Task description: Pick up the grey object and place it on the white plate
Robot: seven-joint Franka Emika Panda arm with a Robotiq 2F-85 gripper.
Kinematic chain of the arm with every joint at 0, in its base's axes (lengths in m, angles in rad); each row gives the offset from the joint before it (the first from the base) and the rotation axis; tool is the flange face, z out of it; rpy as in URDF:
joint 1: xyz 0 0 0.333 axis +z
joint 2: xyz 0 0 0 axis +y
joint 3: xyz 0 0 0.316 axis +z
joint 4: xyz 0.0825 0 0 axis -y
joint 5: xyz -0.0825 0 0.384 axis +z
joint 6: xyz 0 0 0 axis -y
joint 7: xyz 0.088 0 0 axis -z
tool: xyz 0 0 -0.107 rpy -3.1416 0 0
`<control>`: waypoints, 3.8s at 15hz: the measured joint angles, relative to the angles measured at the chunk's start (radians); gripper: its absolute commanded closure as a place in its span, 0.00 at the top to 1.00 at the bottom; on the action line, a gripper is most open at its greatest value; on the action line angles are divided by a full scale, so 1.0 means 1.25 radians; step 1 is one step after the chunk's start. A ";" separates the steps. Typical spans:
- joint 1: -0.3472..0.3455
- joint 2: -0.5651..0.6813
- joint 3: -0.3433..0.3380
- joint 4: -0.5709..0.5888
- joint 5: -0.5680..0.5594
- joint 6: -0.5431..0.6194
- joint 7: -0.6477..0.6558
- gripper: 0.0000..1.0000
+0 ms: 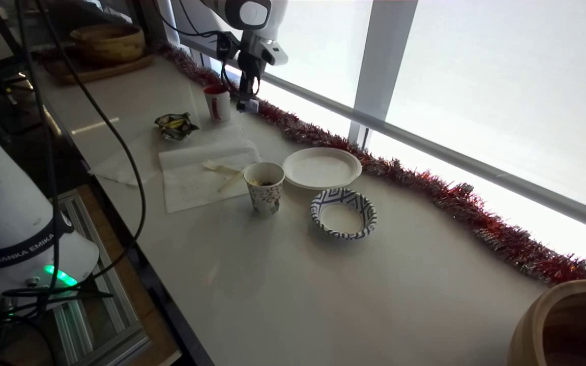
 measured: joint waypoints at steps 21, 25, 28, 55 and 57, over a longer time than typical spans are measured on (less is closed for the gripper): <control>-0.249 0.098 -0.156 0.038 0.265 0.053 -0.007 0.00; -0.274 0.127 -0.161 0.060 0.314 0.061 0.000 0.01; -0.275 0.150 -0.163 0.073 0.314 0.061 0.021 0.01; -0.328 0.134 -0.265 0.092 0.357 0.111 0.195 1.00; -0.328 0.147 -0.257 0.095 0.363 0.154 0.213 1.00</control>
